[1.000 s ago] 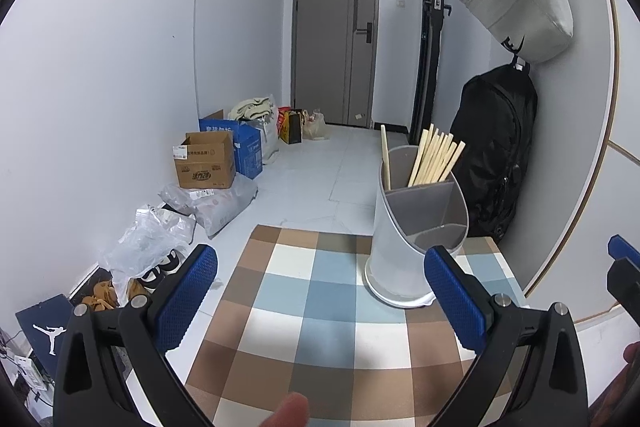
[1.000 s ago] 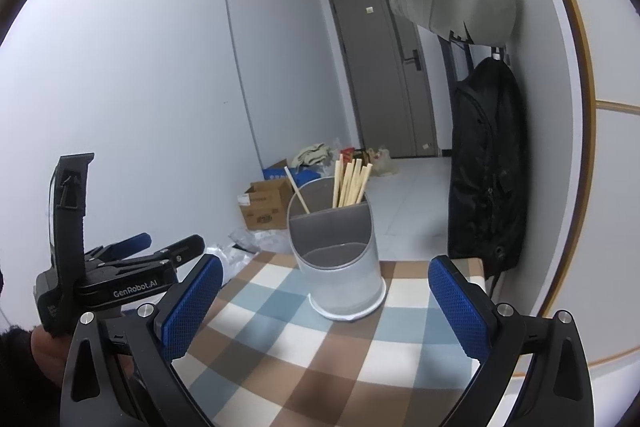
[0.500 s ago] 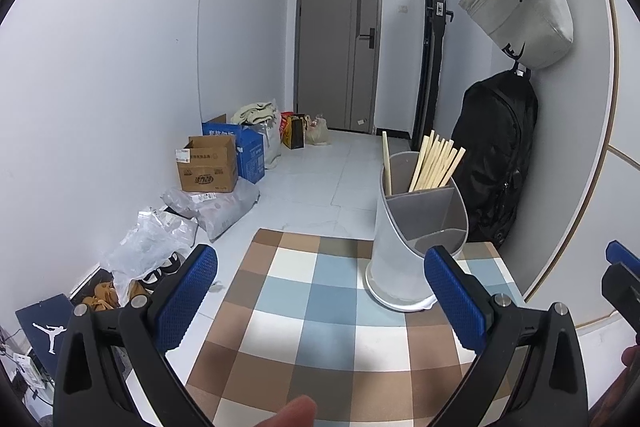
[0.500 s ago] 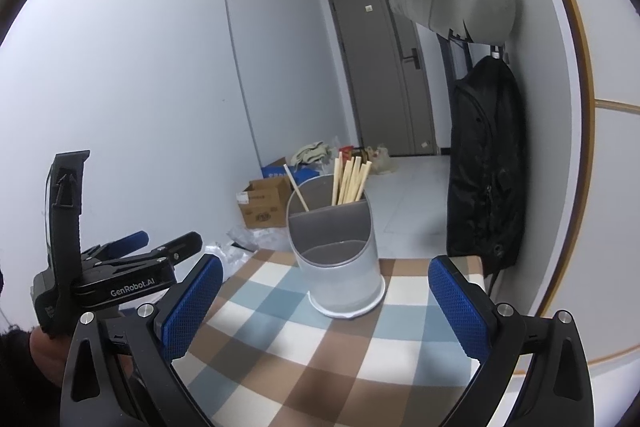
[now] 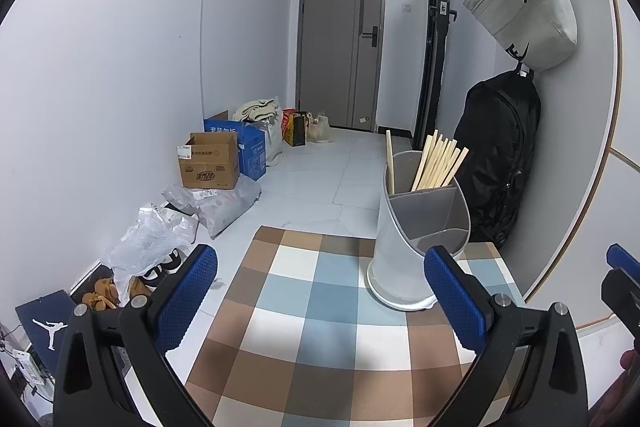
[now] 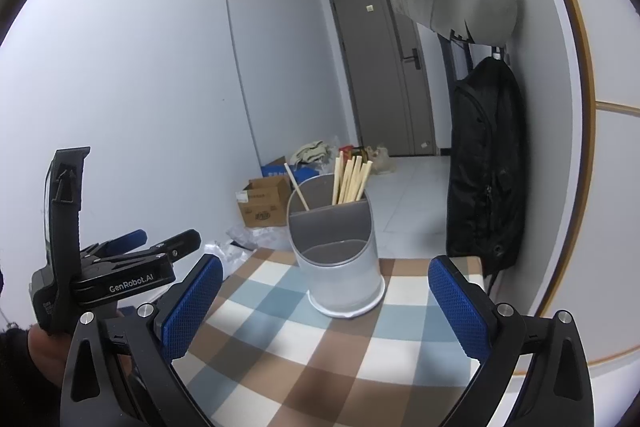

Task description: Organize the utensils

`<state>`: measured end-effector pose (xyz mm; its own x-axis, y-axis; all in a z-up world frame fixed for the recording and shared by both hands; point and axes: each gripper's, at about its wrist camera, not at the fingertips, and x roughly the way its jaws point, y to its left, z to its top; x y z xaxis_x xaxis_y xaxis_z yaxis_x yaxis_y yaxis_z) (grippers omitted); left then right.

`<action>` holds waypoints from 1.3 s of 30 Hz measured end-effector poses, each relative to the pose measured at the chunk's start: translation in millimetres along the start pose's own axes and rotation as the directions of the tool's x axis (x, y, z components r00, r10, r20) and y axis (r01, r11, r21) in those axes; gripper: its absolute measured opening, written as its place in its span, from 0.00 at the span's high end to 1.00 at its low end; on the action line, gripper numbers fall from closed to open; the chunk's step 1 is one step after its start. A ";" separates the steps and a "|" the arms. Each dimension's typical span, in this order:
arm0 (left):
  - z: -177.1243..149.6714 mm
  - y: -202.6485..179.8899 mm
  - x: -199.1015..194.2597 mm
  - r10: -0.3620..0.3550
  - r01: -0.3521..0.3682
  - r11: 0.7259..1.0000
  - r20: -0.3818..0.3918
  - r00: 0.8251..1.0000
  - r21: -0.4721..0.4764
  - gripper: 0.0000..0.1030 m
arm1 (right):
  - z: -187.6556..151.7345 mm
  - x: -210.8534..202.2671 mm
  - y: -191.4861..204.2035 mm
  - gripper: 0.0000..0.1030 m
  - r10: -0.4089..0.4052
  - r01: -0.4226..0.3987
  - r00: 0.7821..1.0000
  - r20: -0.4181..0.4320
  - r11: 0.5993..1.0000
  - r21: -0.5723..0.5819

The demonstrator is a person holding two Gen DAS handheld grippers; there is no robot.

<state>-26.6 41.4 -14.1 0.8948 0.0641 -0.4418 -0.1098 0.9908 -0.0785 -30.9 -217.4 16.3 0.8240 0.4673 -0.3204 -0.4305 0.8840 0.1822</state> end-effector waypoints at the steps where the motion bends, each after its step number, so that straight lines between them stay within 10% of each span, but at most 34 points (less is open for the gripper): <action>1: 0.0 0.4 -0.9 0.002 -0.002 1.000 0.003 1.000 -0.001 0.02 | 0.0 0.0 0.2 0.00 0.001 -0.001 1.000 -0.001 1.000 0.000; 39: 2.1 -4.5 0.0 -0.021 0.021 1.000 0.000 1.000 -0.004 0.02 | 3.3 -0.5 3.5 0.00 0.043 -0.043 0.999 0.022 0.999 -0.013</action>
<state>-25.1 37.2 -11.9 0.8970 0.0433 -0.4400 -0.0927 0.9915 -0.0914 -31.6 -214.6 20.1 0.8128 0.5044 -0.2914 -0.4698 0.8634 0.1838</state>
